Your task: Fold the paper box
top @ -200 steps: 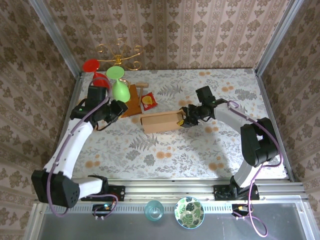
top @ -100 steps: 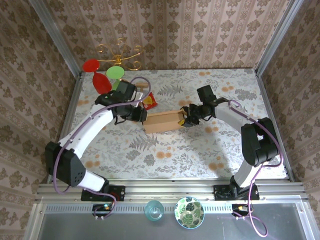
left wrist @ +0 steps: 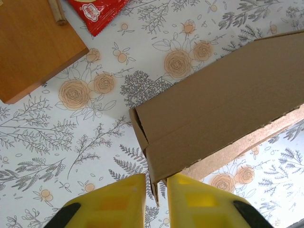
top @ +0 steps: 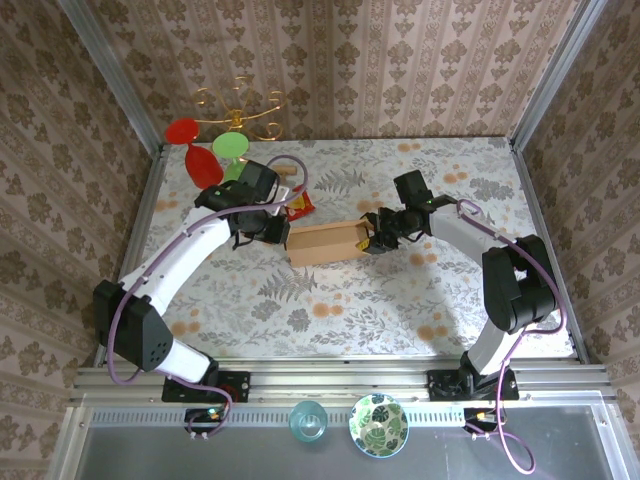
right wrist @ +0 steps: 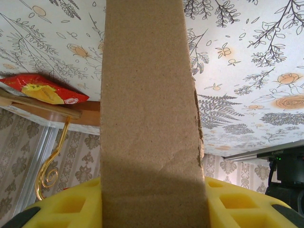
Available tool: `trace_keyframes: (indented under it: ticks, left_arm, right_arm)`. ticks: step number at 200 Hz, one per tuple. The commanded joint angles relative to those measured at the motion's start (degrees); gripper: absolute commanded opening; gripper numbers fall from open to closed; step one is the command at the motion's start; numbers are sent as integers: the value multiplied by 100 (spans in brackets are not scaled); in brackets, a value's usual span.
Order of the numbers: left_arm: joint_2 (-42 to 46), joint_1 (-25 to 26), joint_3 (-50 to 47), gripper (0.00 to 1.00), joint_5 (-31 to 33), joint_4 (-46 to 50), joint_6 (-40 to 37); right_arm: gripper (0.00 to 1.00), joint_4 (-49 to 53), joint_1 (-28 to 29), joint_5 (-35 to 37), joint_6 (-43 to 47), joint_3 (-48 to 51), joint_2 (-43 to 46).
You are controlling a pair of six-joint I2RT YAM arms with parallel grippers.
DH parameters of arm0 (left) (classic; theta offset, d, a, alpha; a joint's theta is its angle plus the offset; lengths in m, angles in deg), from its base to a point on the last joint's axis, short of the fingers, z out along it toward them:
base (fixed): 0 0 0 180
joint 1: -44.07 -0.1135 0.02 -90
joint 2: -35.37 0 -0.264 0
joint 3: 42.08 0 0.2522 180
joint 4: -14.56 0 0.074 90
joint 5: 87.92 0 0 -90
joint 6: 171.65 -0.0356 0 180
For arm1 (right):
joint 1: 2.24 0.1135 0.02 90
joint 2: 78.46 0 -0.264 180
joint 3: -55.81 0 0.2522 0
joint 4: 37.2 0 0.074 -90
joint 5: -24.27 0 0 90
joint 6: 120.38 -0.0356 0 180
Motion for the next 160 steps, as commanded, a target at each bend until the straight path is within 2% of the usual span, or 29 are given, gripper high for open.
trace_keyframes:
  ticks: [1,68,102,134,160]
  left_arm:
    - [84,18,-39,17,41,196,113]
    - [72,70,-173,13,73,114,304]
    - [170,114,-367,14,183,-36,370]
    - [111,132,-365,11,155,-118,467]
    - [119,140,-378,5,122,-206,657]
  right_arm:
    - [40,97,-28,-71,18,-82,-95]
    - [40,29,-44,-77,-16,-31,-97]
    - [40,-32,-39,-84,-68,15,-92]
    - [40,-36,-49,-68,-77,1,-99]
    - [40,-52,-45,-68,-90,2,-117]
